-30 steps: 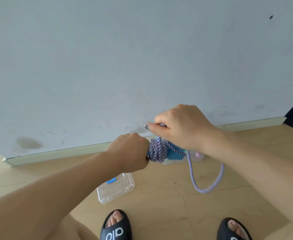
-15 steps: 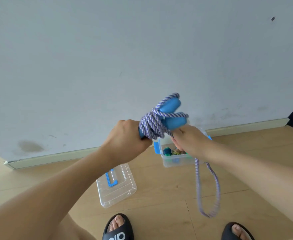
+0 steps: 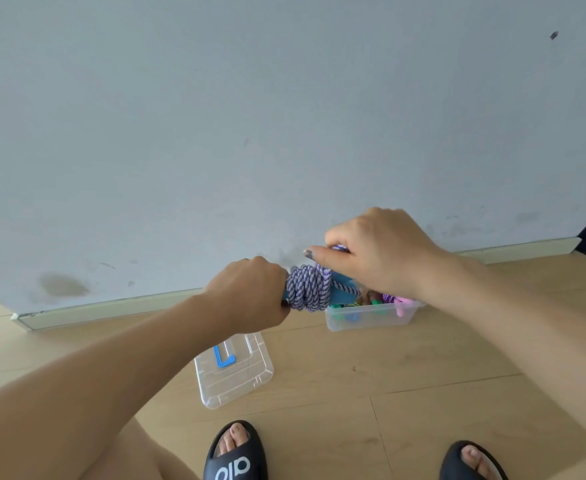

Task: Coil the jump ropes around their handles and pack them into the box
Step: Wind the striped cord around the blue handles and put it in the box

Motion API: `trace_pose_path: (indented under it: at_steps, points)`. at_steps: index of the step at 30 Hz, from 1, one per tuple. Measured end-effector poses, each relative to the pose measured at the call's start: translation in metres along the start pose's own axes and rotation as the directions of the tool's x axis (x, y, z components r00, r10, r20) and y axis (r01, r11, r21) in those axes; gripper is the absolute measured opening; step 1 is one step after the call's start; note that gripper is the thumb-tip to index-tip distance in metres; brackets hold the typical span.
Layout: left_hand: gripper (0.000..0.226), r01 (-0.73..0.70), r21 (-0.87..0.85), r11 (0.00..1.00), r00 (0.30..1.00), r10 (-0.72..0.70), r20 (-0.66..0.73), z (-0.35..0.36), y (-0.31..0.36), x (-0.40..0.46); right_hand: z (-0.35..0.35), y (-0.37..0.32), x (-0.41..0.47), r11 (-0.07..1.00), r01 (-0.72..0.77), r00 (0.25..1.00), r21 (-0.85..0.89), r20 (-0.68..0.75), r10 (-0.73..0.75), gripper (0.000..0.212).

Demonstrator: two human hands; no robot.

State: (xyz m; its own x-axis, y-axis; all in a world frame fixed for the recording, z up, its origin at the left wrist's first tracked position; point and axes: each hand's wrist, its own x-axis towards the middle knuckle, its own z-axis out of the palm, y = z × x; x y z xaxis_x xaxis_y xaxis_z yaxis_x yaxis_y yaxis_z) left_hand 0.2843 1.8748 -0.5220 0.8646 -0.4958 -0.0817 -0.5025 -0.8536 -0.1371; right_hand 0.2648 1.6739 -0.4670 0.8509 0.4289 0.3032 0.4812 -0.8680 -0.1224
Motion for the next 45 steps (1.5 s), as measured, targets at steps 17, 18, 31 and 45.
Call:
trace_pose_path:
  at_steps: [17,18,31,45]
  points:
    - [0.046,-0.094,-0.544,0.834,0.955,-0.078,-0.285,-0.02,0.016,-0.004,0.052,0.034,0.001,0.562,-0.557,0.83,0.612,0.429,0.355,0.021]
    - [0.046,-0.034,-0.563,0.826,0.959,-0.131,-0.25,-0.02,0.014,-0.001,0.053,0.036,-0.003,0.59,-0.551,0.834,0.59,0.415,0.364,0.031]
    - [0.03,0.328,-0.408,0.852,0.938,-0.346,0.032,0.003,-0.014,0.015,0.014,-0.016,-0.021,0.997,-0.069,0.98,-0.031,0.182,0.074,0.056]
    - [0.022,0.043,-0.025,0.999,0.996,-0.045,-0.078,-0.009,0.001,-0.002,0.019,0.014,-0.002,0.983,0.185,0.938,0.003,-0.299,-0.176,0.049]
